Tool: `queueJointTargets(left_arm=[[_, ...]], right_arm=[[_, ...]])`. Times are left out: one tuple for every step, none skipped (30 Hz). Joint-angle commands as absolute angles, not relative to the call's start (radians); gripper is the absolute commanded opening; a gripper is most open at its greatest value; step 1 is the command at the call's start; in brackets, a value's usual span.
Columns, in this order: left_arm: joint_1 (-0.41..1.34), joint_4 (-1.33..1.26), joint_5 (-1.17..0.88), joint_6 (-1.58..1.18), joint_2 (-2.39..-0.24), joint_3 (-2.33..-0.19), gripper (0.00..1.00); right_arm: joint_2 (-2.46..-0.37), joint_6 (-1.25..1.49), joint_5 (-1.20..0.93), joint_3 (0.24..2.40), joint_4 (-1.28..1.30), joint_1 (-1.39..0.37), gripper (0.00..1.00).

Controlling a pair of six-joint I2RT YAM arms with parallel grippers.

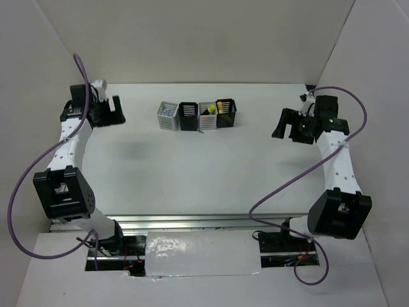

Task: Sort the stationery into containers
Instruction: Reset both arms

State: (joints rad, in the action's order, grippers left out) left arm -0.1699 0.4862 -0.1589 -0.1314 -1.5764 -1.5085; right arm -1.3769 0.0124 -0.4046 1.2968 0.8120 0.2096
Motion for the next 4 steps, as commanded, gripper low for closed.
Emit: queueJointTargets(left_arm=[[-0.258,0.539,-0.196,-0.058,-1.502,-1.344,0.99],[-0.291,0.505,-0.219,-0.045,-1.468,-1.280,0.99],[-0.308,0.486,-0.244,-0.038,-1.451,-1.249,0.99],[-0.324,0.471,-0.262,-0.037,-1.439,-1.229,1.00]], right_arm=[[-1.312,-0.028,-0.348,1.258,0.755,0.216,1.00],[-1.310,-0.026,-0.345,1.243,0.752,0.215,1.00],[-1.309,-0.025,-0.342,1.235,0.749,0.213,1.00],[-1.305,-0.022,-0.339,1.230,0.747,0.213,1.00]])
